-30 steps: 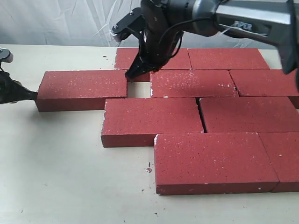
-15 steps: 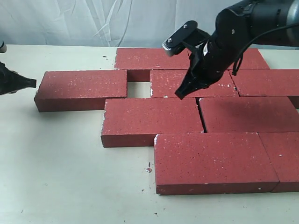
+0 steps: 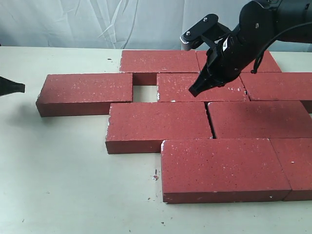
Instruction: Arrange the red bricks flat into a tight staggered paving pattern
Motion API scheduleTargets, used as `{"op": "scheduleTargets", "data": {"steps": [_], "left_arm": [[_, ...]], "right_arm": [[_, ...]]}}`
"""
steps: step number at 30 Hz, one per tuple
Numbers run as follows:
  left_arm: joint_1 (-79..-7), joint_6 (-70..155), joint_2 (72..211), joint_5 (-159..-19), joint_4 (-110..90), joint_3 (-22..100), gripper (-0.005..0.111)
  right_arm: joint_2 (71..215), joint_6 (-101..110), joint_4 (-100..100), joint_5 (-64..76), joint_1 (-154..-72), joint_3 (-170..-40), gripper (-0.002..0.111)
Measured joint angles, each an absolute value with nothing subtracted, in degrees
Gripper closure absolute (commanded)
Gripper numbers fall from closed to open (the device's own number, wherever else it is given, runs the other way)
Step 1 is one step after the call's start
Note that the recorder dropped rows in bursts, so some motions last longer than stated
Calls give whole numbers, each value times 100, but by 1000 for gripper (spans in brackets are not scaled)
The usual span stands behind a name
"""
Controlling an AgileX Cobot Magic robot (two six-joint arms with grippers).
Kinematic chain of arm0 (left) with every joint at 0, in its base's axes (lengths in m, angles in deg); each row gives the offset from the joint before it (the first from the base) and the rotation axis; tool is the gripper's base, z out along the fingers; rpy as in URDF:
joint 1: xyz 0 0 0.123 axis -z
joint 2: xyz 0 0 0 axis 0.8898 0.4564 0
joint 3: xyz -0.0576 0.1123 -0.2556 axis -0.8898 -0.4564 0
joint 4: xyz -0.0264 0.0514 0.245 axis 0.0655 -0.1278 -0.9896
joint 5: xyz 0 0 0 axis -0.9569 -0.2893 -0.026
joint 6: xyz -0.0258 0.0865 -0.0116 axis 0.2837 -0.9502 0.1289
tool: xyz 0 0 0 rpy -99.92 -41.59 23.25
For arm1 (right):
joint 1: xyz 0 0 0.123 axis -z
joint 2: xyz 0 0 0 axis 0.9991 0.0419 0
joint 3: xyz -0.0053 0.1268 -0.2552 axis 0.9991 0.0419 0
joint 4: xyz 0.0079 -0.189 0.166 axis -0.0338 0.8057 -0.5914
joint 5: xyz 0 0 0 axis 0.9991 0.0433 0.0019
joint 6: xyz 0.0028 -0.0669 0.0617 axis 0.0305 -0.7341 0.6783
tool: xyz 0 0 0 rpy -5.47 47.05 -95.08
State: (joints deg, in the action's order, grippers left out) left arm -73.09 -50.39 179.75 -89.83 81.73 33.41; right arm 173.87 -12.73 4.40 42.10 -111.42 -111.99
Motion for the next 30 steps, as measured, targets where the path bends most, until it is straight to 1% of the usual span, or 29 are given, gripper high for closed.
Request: {"op": "scheduleTargets", "data": {"steps": [5,7,9,11,12,14,16,17,21,23,25,30], "left_arm": [[-7309,-5006,16854,-9786,7930,2999,107],[-7309,-4995,16488,-10829,7766,2969,107],[-7309,-5082,16205,-12455,7242,2969,107],[-7309,-5089,16105,-13648,6585,2969,107],[-7309,-4943,16061,-14114,6080,2969,107],[-7299,-4390,16044,-14531,4984,2969,107],[-7299,-3443,16044,-14247,3805,2969,107],[-7299,-2822,16044,-13793,3330,2969,107],[-7362,-668,16055,-10967,2621,2955,107],[-7362,-156,16064,-10156,2621,2955,107],[-7362,52,16146,-9884,2644,2955,107],[-7362,180,16720,-9762,2673,3019,107]], "right_arm": [[17387,-1273,440,4107,-11143,-11199,109],[17387,-1284,429,4052,-11143,-11199,109],[17387,-1284,413,4029,-11143,-11199,109],[17387,-1284,413,4029,-11143,-11199,109],[17387,-1284,413,4029,-11143,-11199,109],[17387,-1284,413,4029,-11143,-11199,109],[17387,-1284,413,4017,-11140,-11199,109],[17387,-1284,400,4017,-11140,-11199,109],[17387,-1284,377,4004,-11131,-11199,109],[17387,-1284,340,3969,-11131,-11199,109],[17387,-1284,290,3897,-11131,-11199,109],[17387,-1284,250,3802,-11131,-11199,109]]}}
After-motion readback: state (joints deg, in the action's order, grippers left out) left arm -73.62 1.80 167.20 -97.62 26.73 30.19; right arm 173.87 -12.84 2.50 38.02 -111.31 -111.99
